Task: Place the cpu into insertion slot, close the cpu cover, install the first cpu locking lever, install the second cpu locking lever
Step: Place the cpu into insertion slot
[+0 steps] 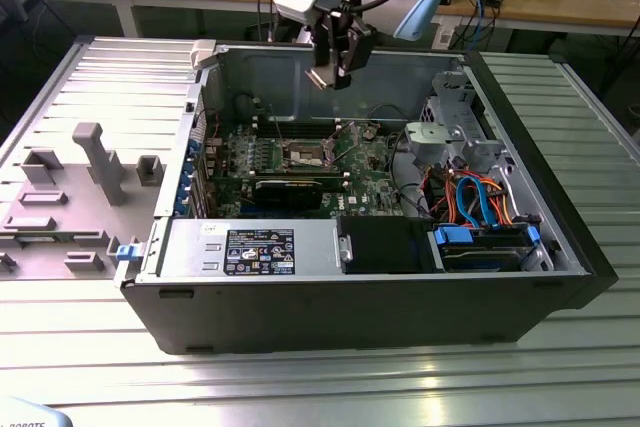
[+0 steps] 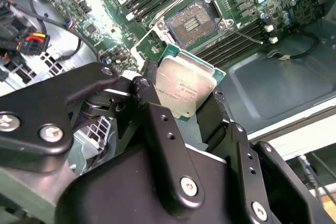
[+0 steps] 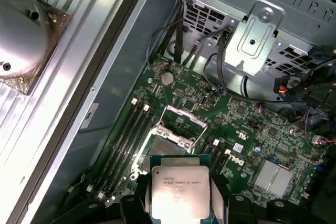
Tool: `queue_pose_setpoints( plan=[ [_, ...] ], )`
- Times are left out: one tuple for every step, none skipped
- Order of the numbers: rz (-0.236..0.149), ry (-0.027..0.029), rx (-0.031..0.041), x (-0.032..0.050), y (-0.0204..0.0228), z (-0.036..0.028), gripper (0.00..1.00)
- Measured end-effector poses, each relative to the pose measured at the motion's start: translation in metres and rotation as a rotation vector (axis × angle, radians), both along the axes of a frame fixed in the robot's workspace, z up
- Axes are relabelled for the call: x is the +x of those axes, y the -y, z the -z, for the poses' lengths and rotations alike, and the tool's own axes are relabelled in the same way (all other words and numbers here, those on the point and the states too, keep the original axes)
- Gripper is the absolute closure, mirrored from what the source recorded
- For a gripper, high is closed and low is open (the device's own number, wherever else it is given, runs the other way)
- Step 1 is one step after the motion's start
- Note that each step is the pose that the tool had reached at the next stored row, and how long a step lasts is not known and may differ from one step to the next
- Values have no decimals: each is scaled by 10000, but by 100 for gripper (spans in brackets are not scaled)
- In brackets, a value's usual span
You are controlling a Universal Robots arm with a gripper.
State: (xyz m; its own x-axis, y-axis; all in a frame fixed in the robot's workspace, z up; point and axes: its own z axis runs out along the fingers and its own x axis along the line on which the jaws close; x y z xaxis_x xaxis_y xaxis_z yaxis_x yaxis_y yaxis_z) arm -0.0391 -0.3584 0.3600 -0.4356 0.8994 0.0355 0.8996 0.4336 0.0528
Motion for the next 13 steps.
queue_pose_setpoints(
  plan=[
    [253,0,0,0,0,13,45],
    [436,0,0,1,0,21,45],
    [608,0,-1,1,0,28,45],
    [970,0,-1,0,0,41,45],
    [1262,0,-1,0,0,53,45],
    [1363,0,0,0,0,58,45],
    [1468,0,-2,0,0,62,45],
    [1569,0,-1,0,0,68,45],
    [1618,0,-1,0,0,71,45],
    [1716,-1,-1,0,0,78,45],
    [1798,-3,-1,0,0,85,45],
    [1864,-4,-1,0,-1,91,45],
    [1932,-5,-1,0,-1,97,45]
  ],
)
